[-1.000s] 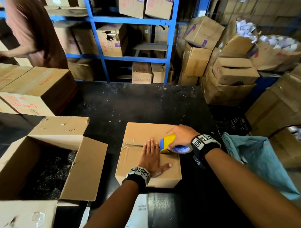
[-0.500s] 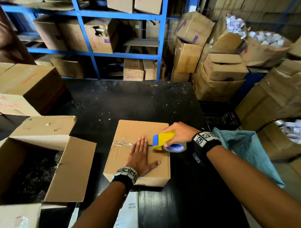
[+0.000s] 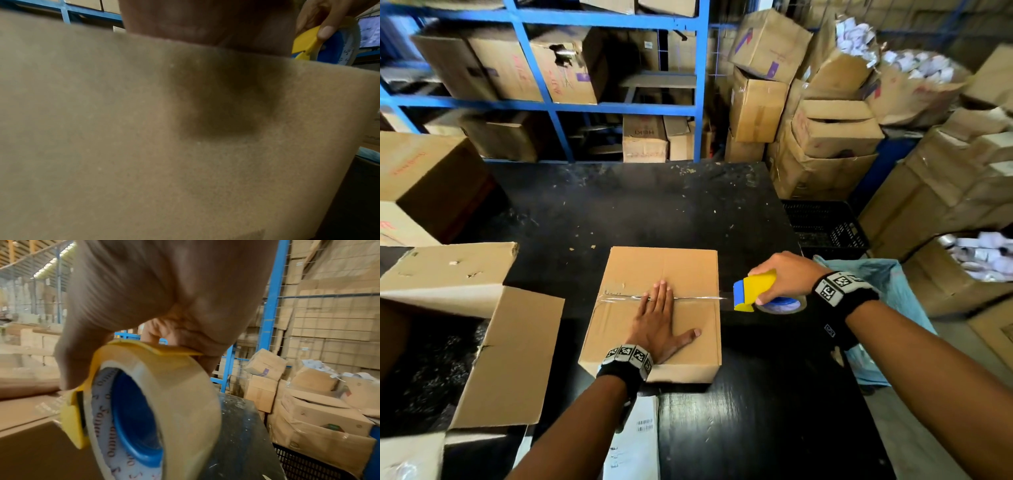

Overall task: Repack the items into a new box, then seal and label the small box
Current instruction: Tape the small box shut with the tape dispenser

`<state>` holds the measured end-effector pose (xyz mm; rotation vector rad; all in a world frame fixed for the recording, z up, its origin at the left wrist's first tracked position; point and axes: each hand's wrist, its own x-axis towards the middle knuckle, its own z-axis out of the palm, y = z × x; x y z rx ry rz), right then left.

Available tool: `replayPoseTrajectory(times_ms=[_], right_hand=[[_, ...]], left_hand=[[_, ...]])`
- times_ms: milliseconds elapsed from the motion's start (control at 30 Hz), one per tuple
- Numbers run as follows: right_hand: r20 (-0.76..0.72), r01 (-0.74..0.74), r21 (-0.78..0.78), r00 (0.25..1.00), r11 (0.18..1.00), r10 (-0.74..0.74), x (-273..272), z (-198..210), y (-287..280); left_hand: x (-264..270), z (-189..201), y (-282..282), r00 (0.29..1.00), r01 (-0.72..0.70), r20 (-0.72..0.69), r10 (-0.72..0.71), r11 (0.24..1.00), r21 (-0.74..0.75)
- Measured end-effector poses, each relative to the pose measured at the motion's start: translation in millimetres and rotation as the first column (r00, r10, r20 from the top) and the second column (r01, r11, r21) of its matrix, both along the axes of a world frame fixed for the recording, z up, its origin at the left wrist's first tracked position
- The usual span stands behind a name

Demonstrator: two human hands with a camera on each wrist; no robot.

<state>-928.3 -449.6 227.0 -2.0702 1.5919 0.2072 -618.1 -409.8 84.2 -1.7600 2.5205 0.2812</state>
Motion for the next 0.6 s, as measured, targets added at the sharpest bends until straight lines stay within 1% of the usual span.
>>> replayPoseTrajectory(times_ms=[100,200,367,600], right_hand=[[-0.164,-0.037,-0.02,0.986,0.999,0.034,25,-8,-3],[-0.242,-0.04,-0.045,0.97,0.998,0.028,49,-13,-7],[-0.272,-0.011,-0.037,0.962,0.999,0.001,72,-14,-15],[-0.258,0.022,-0.046,0.966,0.999,-0.033,78,-9,-12]], left_hand=[[0,0,0,1.0,0.001,-0.005,-0.001,1.0,-0.002],[0,0,0,0.999,-0.005,-0.032,0.006,1.0,0.007],[0,-2,0,0.999,0.0,-0.043,0.001,1.0,0.014],[0,0,-1,1.0,0.011,-0.027,-0.011,0.999,0.034]])
